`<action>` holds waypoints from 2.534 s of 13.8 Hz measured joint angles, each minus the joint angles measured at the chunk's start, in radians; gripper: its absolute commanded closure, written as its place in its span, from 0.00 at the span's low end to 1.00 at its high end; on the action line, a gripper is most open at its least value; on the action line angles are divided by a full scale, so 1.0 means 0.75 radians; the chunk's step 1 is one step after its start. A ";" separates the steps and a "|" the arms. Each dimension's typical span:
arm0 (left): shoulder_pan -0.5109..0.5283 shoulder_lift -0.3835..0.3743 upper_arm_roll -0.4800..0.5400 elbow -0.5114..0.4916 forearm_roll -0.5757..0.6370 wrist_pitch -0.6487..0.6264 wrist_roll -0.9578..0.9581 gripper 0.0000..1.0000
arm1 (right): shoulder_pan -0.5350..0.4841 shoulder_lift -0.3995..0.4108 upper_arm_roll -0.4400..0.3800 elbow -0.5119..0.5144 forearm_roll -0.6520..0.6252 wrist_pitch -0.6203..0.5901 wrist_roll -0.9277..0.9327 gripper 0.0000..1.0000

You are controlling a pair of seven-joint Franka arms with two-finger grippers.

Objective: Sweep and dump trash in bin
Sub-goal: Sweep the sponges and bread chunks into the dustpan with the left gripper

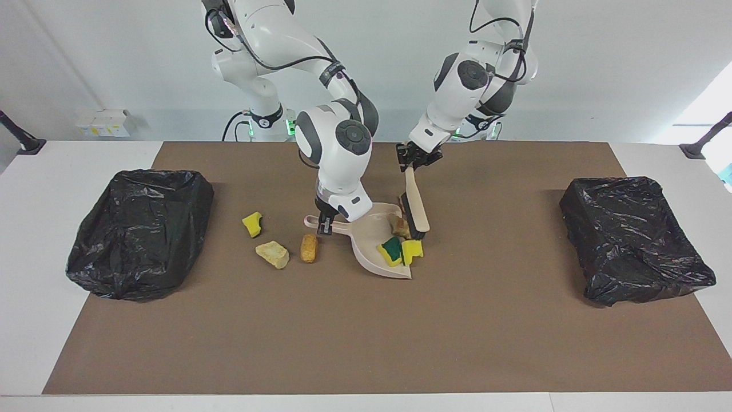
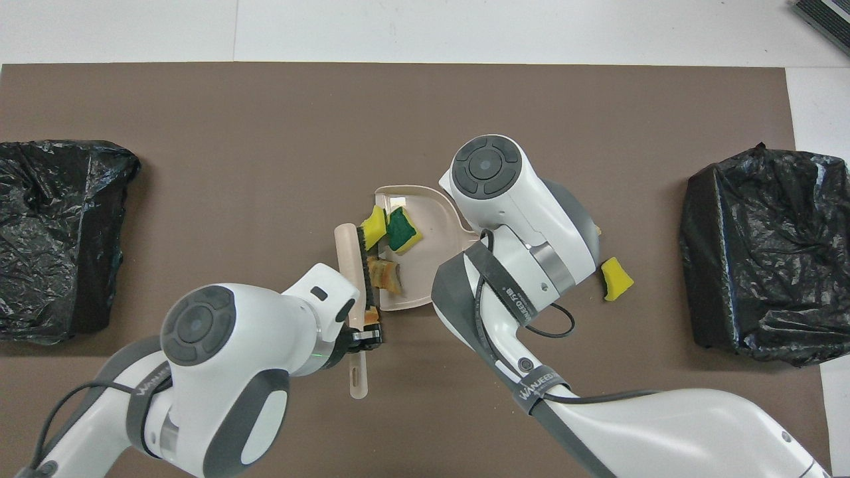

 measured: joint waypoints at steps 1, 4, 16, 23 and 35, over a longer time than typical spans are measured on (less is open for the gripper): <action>0.034 -0.009 0.003 0.001 0.001 -0.038 -0.085 1.00 | 0.000 0.000 0.000 0.000 0.000 0.000 0.000 1.00; 0.059 -0.032 -0.005 -0.035 0.002 -0.071 -0.275 1.00 | -0.002 0.000 0.000 -0.001 0.000 0.001 -0.007 1.00; -0.212 0.036 -0.064 -0.176 0.001 0.318 -0.602 1.00 | -0.018 -0.023 -0.002 -0.099 0.000 0.161 -0.237 1.00; -0.065 0.157 -0.036 0.066 0.033 0.313 -0.570 1.00 | -0.018 -0.026 -0.002 -0.107 0.000 0.163 -0.237 1.00; -0.060 0.145 -0.061 -0.037 0.039 0.190 -0.020 1.00 | -0.021 -0.027 -0.002 -0.111 0.002 0.165 -0.222 1.00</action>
